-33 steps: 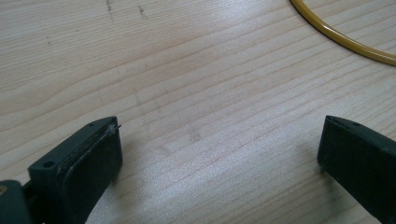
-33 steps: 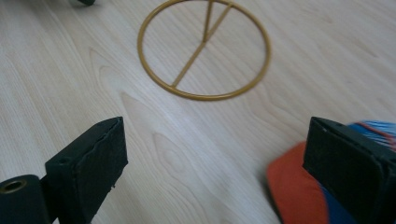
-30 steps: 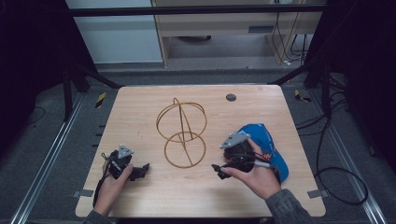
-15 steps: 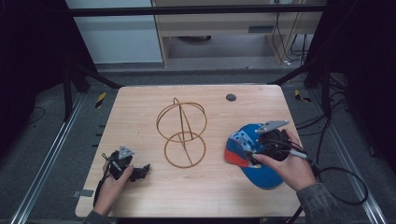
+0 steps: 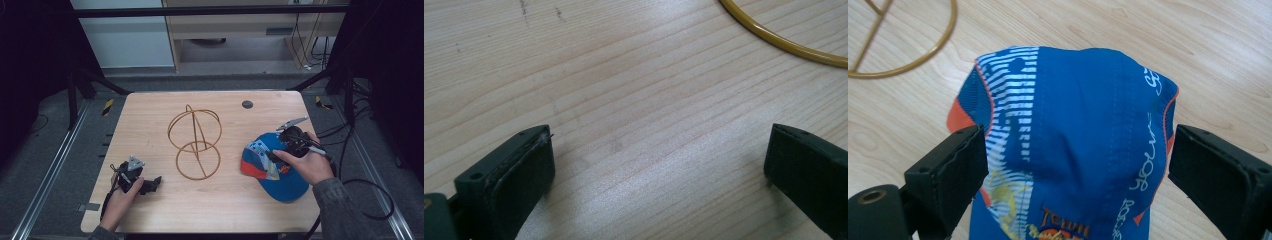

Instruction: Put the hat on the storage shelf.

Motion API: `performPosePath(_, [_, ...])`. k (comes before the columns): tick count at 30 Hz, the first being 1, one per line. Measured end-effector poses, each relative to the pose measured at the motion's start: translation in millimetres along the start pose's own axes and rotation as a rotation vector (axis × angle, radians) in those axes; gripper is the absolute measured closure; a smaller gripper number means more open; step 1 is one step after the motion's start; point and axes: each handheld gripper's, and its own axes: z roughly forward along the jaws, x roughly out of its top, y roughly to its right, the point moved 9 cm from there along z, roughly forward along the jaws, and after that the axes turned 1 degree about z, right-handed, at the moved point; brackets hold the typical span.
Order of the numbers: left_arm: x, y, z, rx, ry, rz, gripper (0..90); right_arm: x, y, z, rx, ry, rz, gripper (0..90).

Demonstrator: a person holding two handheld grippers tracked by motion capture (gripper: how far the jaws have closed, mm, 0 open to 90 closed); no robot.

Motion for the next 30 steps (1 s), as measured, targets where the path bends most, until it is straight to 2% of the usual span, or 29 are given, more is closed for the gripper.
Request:
performPosePath(12, [0.8,2.6,0.7,-0.009,0.006,0.001,0.0,-2.5,2.8,19.7,0.003,-0.031,0.034,10.0])
performPosePath(17, [0.8,2.8,0.6,-0.011,0.003,0.011,0.0,-6.0,1.4,24.8,0.003,-0.051,0.034,15.8])
performPosePath(19, [0.9,2.9,0.6,-0.011,0.004,0.012,0.0,-6.5,1.7,25.0,0.0,-0.055,0.03,22.2])
performPosePath(20, [1.1,3.2,0.8,-0.011,0.007,0.009,0.0,-6.5,1.8,24.3,0.003,-0.054,0.029,28.8])
performPosePath(21, [1.1,3.3,0.8,-0.011,0.006,0.01,0.0,-6.5,1.8,24.3,0.003,-0.054,0.029,28.8])
performPosePath(23, [1.1,3.9,0.9,-0.014,0.007,0.008,0.0,-8.0,0.5,24.5,0.013,-0.061,0.023,36.0])
performPosePath(25, [1.0,4.1,0.9,-0.015,0.006,0.01,0.0,-8.2,0.4,24.6,0.014,-0.06,0.023,38.2])
performPosePath(27, [1.2,4.5,1.0,-0.016,0.007,0.009,0.0,-9.9,0.3,25.3,0.018,-0.063,0.022,45.5])
performPosePath(29, [1.2,4.6,1.0,-0.016,0.008,0.009,0.0,-10.8,0.6,25.5,0.02,-0.067,0.022,47.4])
performPosePath(30, [1.2,4.6,1.0,-0.016,0.007,0.01,0.0,-13.0,0.7,26.9,0.023,-0.074,0.021,51.6])
